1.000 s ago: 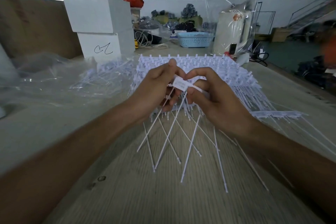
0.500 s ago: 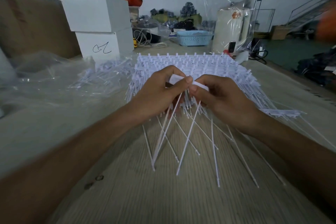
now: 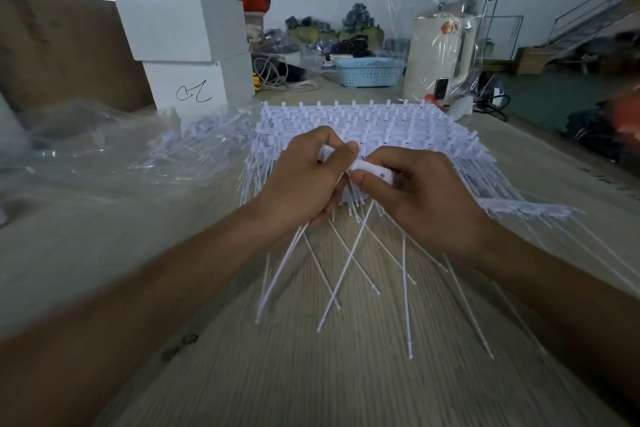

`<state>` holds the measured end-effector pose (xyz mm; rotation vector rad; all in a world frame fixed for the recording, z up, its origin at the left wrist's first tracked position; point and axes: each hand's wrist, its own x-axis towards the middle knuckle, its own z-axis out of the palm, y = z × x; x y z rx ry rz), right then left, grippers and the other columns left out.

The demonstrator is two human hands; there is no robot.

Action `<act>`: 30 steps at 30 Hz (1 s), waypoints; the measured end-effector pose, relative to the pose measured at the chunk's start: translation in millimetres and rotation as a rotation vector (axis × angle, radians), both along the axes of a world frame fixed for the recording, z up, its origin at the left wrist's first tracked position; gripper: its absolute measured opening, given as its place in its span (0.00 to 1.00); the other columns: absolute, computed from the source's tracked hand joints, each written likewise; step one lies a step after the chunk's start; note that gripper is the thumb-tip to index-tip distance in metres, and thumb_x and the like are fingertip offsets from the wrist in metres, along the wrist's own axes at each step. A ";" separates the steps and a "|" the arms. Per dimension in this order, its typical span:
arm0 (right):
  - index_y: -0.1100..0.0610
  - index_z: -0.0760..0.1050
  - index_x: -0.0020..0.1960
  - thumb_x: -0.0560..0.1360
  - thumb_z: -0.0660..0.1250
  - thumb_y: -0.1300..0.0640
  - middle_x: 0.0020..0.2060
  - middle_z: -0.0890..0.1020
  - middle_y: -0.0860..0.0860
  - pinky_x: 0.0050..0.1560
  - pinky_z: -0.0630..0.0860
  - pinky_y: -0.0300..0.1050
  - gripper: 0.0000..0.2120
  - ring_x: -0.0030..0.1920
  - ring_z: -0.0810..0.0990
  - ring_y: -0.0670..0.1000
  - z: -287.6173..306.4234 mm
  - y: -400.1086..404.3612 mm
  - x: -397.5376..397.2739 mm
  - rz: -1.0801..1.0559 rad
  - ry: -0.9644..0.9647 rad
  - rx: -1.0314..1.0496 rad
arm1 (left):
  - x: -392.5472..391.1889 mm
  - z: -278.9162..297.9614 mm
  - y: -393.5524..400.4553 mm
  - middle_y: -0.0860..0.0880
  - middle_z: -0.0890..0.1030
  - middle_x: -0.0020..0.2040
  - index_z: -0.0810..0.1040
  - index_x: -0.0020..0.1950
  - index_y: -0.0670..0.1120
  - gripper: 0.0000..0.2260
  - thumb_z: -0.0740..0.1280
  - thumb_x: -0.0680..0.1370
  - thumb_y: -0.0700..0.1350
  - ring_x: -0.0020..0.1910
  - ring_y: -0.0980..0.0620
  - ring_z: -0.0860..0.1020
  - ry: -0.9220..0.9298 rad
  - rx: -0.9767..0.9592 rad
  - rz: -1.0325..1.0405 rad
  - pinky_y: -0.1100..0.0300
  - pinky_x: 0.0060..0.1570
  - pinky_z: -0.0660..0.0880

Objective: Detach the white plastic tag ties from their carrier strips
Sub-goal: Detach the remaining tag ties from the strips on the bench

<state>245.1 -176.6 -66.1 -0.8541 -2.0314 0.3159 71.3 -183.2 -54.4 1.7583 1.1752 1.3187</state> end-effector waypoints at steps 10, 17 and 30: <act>0.53 0.81 0.49 0.81 0.65 0.48 0.38 0.78 0.48 0.39 0.71 0.49 0.10 0.38 0.75 0.47 2.6 3.5 6.8 -0.079 -0.267 0.173 | -16.1 21.8 0.6 0.50 0.67 0.26 0.72 0.40 0.46 0.12 0.65 0.82 0.46 0.18 0.57 0.59 0.002 -0.429 -0.177 0.72 0.19 0.55; 0.56 0.85 0.50 0.78 0.70 0.50 0.32 0.81 0.52 0.32 0.71 0.48 0.10 0.30 0.77 0.51 4.9 1.9 7.9 0.197 -0.294 0.042 | -36.3 33.6 -5.3 0.49 0.64 0.28 0.75 0.36 0.49 0.13 0.66 0.81 0.48 0.21 0.57 0.56 0.285 -0.616 -0.395 0.72 0.19 0.53; 0.60 0.83 0.56 0.76 0.69 0.55 0.45 0.85 0.56 0.39 0.72 0.39 0.13 0.42 0.83 0.52 19.9 -0.6 21.2 0.482 -0.247 -0.313 | -37.8 39.3 -8.9 0.48 0.64 0.28 0.74 0.39 0.47 0.12 0.63 0.82 0.48 0.20 0.57 0.57 0.381 -0.632 -0.552 0.69 0.20 0.51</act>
